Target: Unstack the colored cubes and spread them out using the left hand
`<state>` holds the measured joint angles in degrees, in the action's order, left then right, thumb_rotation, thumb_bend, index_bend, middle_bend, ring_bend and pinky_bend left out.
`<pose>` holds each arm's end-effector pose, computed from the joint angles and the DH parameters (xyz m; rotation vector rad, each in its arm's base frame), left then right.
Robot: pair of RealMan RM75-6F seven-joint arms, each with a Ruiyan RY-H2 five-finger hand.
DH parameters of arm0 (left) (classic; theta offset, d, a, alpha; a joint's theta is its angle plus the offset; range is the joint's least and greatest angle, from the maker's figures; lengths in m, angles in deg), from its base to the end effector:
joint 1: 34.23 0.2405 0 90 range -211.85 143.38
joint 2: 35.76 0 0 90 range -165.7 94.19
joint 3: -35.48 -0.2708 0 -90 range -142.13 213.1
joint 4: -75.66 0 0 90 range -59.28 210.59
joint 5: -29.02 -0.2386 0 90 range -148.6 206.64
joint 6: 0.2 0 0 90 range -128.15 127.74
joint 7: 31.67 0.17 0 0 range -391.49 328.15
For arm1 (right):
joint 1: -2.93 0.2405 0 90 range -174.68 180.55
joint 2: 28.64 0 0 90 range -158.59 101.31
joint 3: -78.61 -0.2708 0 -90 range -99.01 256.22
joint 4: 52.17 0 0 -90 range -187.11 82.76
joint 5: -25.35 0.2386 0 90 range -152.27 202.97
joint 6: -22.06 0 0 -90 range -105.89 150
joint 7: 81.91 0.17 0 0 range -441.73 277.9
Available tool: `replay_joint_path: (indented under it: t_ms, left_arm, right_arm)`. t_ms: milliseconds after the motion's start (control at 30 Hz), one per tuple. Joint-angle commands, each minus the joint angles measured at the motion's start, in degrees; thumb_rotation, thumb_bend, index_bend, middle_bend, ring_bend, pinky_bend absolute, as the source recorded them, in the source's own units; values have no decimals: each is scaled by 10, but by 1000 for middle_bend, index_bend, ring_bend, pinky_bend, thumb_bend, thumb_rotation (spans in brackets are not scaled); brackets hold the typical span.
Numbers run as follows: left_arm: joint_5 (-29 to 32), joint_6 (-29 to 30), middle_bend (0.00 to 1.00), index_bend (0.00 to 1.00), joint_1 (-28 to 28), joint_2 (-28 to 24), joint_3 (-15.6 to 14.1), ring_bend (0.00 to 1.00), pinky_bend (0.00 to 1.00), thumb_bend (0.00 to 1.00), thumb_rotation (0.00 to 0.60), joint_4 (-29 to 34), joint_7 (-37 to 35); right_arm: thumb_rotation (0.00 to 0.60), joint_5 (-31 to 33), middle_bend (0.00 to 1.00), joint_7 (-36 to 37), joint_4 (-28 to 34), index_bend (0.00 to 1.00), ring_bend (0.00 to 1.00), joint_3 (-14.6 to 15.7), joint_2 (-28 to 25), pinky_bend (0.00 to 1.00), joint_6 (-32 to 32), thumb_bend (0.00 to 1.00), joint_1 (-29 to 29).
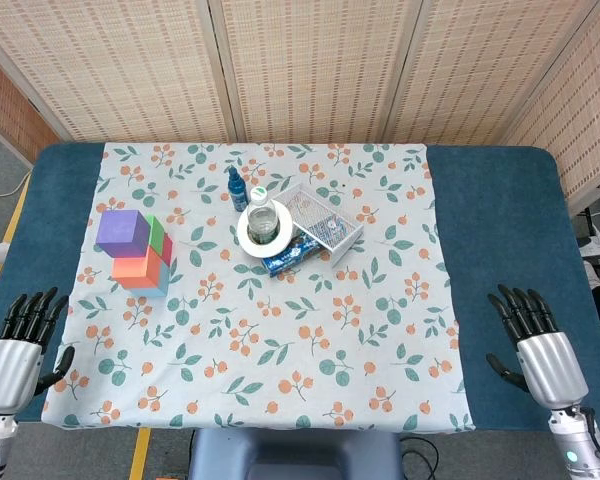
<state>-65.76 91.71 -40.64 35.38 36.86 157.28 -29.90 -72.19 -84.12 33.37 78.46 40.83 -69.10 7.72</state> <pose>-0.3272 0.2127 0.1184 -1.4980 -0.6825 -0.9926 -0.3173 -0.1963 0.1133 1.5374 -0.7304 1.0027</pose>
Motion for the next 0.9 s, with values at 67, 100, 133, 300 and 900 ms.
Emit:
replay_joint_path:
  t_ms: [67, 100, 133, 300, 900]
  left_arm:
    - [1, -6, 0, 0, -3, 5, -1, 0, 30, 425, 600, -4, -3]
    - [2, -10, 0, 0, -6, 7, 0, 0, 30, 425, 600, -6, -6]
    - [1, -13, 0, 0, -10, 11, 1, 0, 30, 425, 600, -8, -11]
    - [29, -70, 0, 0, -62, 12, 39, 0, 31, 423, 600, -7, -61]
    - [190, -270, 0, 0, -217, 14, 152, 0, 21, 418, 600, 19, 18]
  right_arm:
    - [600, -1, 0, 3, 3, 0, 0, 1, -2, 0, -1, 129, -1]
    - [600, -1, 0, 4, 4, 0, 0, 1, -3, 0, -2, 129, -1]
    - [600, -1, 0, 4, 4, 0, 0, 1, -4, 0, -3, 129, -2]
    - [600, 0, 0, 4, 6, 0, 0, 1, -8, 0, -1, 129, -2]
    - [600, 27, 0, -26, 33, 0, 0, 7, -24, 0, 56, 129, 9]
